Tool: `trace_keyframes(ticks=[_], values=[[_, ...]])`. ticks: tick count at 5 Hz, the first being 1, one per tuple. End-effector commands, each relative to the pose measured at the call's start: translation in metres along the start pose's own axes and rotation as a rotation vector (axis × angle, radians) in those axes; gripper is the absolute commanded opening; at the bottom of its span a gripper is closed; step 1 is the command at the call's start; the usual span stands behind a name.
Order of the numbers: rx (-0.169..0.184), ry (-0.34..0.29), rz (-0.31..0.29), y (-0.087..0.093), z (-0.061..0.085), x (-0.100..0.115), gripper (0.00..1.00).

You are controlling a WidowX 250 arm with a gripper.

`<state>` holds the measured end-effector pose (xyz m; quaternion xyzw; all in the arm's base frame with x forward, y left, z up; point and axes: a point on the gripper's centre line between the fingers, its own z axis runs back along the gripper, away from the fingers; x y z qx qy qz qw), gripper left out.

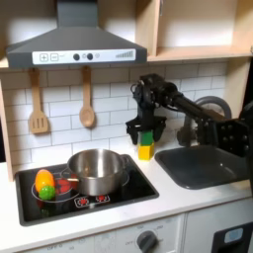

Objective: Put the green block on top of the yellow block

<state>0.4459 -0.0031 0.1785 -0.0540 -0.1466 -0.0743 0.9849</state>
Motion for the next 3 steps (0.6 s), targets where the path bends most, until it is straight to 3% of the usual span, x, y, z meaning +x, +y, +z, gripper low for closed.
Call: trace_keyframes(ticks=[1,3], values=[[-0.005,0.009,-0.003,0.001,-0.001,-0.008,1.0],[-0.014,-0.003,-0.021,-0.003,0.012,-0.015,1.0]])
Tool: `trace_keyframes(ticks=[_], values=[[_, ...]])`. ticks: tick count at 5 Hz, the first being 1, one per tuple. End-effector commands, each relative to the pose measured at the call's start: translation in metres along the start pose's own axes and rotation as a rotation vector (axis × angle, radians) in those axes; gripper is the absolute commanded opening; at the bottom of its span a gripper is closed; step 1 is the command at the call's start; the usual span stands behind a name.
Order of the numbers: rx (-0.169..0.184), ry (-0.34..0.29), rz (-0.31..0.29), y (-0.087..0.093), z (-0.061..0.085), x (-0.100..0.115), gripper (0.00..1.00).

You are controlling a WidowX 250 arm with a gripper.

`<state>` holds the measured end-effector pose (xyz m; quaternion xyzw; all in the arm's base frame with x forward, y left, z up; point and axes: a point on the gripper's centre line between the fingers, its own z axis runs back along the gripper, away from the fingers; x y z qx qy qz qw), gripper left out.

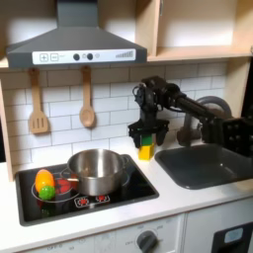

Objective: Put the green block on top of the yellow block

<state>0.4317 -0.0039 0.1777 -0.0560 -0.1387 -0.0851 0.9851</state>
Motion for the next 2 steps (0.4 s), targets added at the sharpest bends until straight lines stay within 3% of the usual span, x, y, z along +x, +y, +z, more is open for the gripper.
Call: trace_keyframes(ticks=[1,2], values=[[-0.009,-0.022,-0.016,-0.003,0.015,-0.006,1.0],[-0.001,-0.011,-0.034,-0.004,0.015,-0.018,1.0]])
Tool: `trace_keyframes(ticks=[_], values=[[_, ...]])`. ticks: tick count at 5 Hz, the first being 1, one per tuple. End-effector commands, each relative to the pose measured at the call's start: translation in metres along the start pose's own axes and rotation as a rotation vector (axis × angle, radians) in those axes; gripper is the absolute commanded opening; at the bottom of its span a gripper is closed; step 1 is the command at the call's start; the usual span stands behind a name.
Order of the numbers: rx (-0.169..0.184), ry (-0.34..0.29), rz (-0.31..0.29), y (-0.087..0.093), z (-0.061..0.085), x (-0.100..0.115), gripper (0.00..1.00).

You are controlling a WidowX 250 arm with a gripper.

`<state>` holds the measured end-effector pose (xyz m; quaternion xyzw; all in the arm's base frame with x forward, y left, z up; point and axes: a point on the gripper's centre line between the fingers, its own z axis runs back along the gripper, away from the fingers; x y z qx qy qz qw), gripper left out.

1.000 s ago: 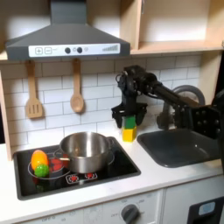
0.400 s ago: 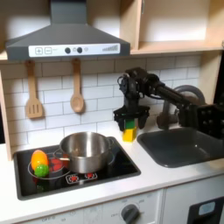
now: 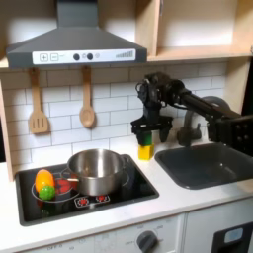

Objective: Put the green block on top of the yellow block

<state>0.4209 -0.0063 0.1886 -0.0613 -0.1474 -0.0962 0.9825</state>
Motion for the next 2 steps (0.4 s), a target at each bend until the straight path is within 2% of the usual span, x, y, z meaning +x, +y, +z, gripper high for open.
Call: trace_keyframes(ticks=[1,2], values=[[0.021,0.029,-0.028,0.004,0.002,-0.03,1.0],[0.043,0.06,-0.033,0.007,0.007,-0.056,1.0]])
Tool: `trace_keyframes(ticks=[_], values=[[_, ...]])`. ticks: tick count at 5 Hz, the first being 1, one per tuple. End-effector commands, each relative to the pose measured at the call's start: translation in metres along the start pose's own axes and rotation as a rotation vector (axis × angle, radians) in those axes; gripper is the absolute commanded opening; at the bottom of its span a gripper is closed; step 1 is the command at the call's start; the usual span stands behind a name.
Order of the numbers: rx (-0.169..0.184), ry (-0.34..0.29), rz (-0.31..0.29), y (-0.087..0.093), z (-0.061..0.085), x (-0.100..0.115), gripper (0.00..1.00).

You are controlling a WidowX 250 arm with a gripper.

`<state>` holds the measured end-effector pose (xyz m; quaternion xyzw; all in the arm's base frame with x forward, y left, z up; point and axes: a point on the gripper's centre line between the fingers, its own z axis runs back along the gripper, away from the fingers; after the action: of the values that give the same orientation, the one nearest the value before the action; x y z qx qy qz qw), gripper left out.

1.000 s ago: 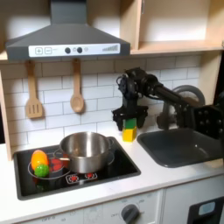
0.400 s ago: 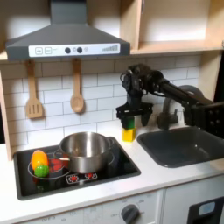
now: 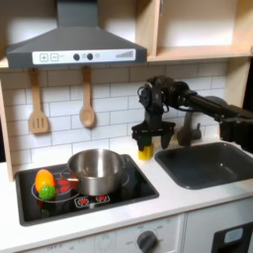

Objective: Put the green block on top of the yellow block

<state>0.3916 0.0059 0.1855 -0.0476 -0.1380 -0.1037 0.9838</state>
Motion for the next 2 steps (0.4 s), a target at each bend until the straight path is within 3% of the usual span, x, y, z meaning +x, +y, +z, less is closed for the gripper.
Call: trace_keyframes(ticks=[1,2], values=[[0.018,0.071,-0.033,-0.004,0.002,-0.053,1.0],[0.029,0.083,-0.046,-0.011,0.01,-0.075,1.0]])
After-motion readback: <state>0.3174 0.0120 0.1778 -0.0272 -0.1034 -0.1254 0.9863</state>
